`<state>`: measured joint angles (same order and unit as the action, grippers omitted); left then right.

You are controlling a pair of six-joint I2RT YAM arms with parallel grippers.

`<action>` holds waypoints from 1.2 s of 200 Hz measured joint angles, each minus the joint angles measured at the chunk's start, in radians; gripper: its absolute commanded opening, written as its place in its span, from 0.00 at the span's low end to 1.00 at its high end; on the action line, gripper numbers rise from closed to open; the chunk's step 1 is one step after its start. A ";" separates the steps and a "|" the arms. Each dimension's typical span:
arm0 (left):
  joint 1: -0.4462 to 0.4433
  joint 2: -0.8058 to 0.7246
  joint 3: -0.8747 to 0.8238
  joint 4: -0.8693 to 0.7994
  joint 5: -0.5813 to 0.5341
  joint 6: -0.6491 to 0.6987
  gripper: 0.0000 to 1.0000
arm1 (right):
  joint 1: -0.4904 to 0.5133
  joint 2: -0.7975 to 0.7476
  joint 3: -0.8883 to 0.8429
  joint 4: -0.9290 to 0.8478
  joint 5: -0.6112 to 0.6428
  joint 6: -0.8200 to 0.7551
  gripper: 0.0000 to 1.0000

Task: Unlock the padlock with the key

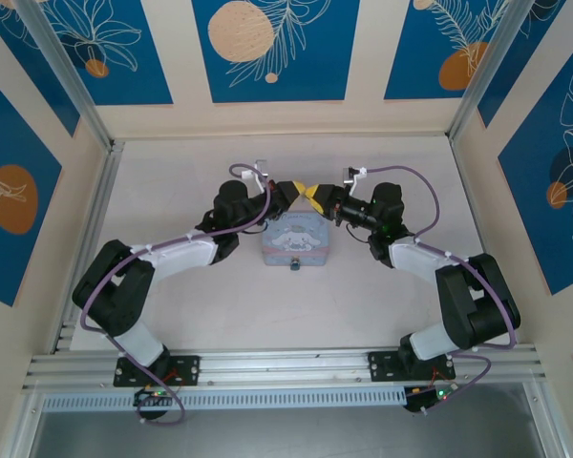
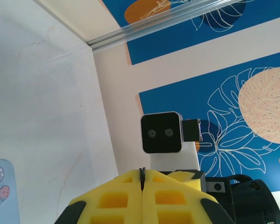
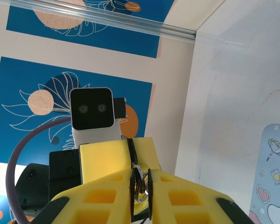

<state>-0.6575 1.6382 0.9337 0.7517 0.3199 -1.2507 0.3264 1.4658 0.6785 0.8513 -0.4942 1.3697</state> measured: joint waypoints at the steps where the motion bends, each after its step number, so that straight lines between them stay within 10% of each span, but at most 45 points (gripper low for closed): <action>1: 0.000 0.000 -0.001 0.000 0.000 0.000 0.00 | 0.000 0.000 0.000 0.000 0.000 0.000 0.18; 114: -0.002 0.000 -0.013 0.011 -0.023 -0.004 0.00 | -0.004 0.006 0.000 -0.002 0.000 0.010 0.00; 158: -0.005 -0.018 -0.017 -0.029 -0.038 0.006 0.63 | -0.020 -0.005 -0.023 -0.012 -0.004 0.009 0.00; 240: -0.007 -0.330 -0.071 -0.434 -0.057 0.211 0.88 | -0.049 -0.153 -0.092 -0.196 -0.011 -0.074 0.00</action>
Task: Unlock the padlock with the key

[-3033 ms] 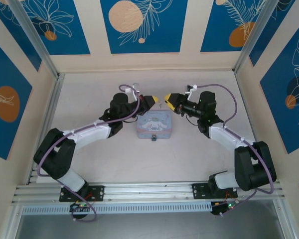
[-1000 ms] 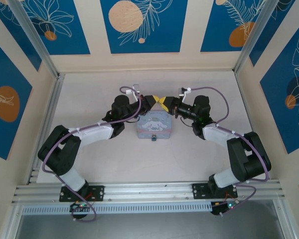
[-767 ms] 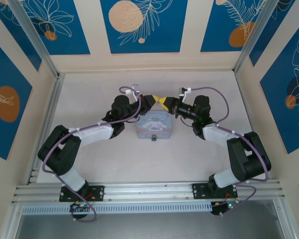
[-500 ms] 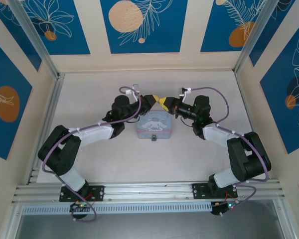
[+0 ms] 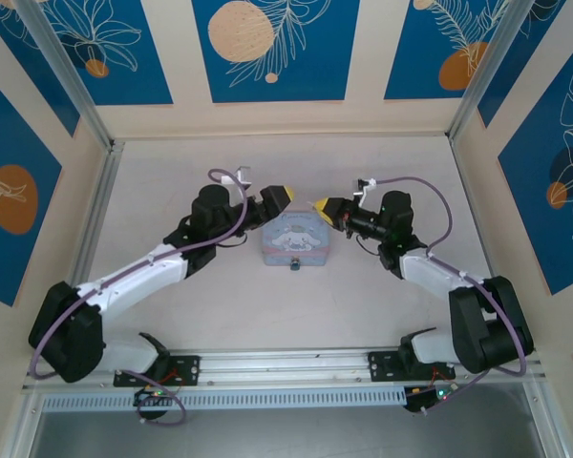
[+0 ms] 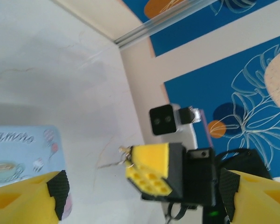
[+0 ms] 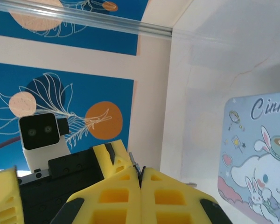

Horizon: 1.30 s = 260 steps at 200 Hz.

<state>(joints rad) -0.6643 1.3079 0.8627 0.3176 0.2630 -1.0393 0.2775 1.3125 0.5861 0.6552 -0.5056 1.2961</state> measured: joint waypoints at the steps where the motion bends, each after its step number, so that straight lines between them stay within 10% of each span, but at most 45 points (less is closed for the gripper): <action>1: 0.000 -0.002 -0.002 -0.004 0.000 0.000 0.88 | 0.000 -0.003 -0.001 -0.005 0.000 -0.002 0.00; 101: -0.175 -0.116 -0.298 -0.202 -0.056 0.180 0.93 | 0.000 -0.116 -0.143 -0.206 0.012 -0.093 0.00; 260: -0.231 0.359 -0.184 0.073 -0.153 0.248 0.93 | 0.002 -0.013 -0.132 -0.237 0.036 -0.123 0.00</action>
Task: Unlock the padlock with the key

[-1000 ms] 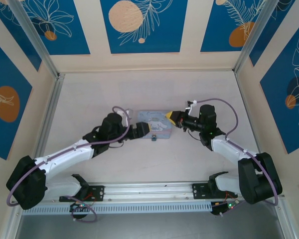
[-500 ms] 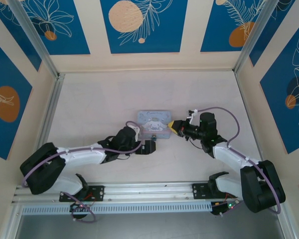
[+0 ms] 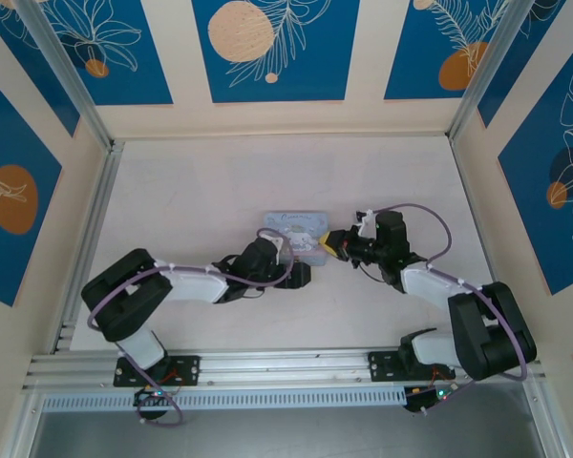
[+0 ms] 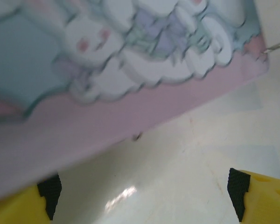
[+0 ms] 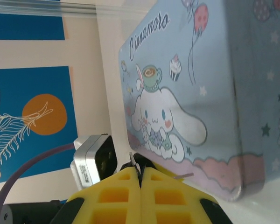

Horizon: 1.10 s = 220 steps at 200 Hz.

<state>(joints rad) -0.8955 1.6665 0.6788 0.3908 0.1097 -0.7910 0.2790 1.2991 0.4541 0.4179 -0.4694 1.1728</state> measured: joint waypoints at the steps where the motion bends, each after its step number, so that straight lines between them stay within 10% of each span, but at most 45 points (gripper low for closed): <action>1: 0.000 0.002 0.002 0.000 0.000 0.001 0.92 | -0.001 0.003 0.002 0.001 -0.001 0.000 0.00; 220: 0.006 0.103 0.064 0.072 -0.136 0.140 0.88 | -0.053 0.043 0.072 0.017 -0.021 0.001 0.00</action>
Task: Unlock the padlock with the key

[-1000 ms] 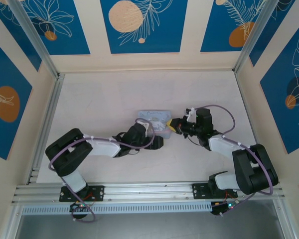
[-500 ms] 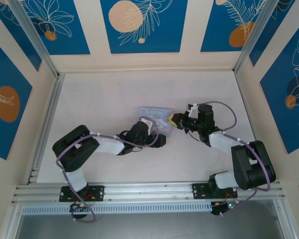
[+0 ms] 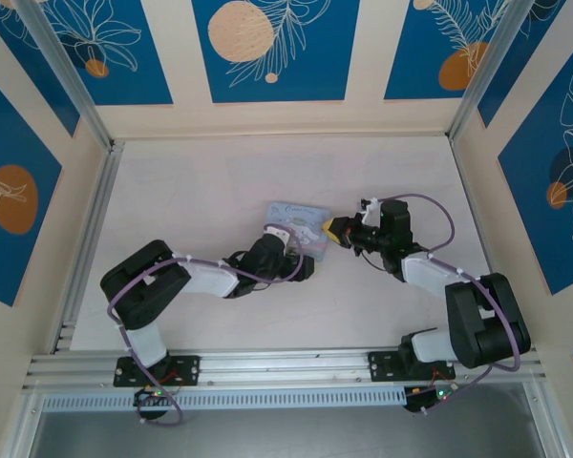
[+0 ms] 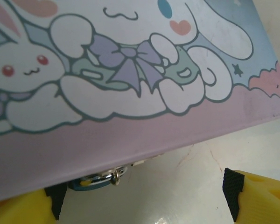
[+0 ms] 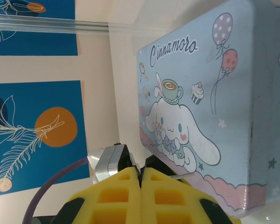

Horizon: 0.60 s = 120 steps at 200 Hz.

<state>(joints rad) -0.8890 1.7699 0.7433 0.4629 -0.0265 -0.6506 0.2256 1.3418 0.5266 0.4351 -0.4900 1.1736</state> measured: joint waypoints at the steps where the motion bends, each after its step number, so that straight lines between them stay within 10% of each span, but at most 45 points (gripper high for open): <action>1: 0.000 0.000 0.000 0.000 0.000 0.000 0.87 | 0.000 -0.001 0.000 0.000 0.000 0.000 0.00; 120: -0.018 -0.026 -0.019 0.076 0.076 -0.074 0.87 | 0.000 -0.025 0.000 -0.034 0.000 -0.001 0.00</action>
<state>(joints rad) -0.9073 1.7435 0.7246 0.5392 0.0490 -0.7246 0.2256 1.3170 0.5266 0.4011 -0.4896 1.1728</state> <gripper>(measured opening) 0.867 0.054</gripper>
